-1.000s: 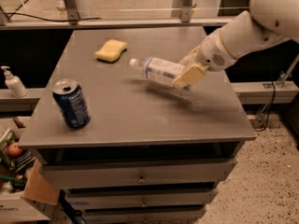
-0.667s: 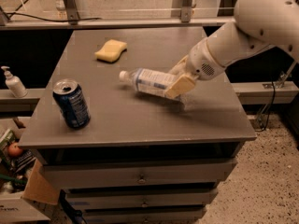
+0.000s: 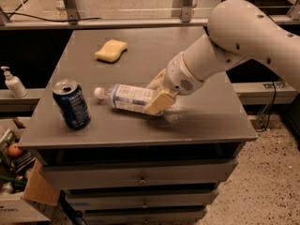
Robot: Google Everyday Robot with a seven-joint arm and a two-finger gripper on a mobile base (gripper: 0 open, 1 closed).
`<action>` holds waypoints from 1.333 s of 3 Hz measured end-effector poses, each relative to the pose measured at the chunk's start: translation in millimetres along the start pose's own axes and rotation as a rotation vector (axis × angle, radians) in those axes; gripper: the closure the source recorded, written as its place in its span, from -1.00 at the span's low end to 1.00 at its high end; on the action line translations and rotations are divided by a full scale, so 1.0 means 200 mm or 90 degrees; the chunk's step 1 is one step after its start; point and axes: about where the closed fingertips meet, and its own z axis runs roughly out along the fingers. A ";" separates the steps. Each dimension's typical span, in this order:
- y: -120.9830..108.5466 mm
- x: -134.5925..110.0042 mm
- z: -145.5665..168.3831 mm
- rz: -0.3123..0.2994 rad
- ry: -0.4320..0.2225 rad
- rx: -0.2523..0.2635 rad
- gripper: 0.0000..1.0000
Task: Move blue plastic bottle near pepsi can
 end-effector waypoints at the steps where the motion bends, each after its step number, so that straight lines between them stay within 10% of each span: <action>1: 0.10 -0.09 0.08 -0.020 -0.014 -0.024 1.00; 3: 0.22 -0.19 0.18 -0.041 -0.023 -0.054 1.00; 4: 0.23 -0.19 0.19 -0.042 -0.021 -0.055 0.66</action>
Offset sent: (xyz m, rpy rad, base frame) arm -0.0454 0.0677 -0.0057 0.0489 0.0270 0.1303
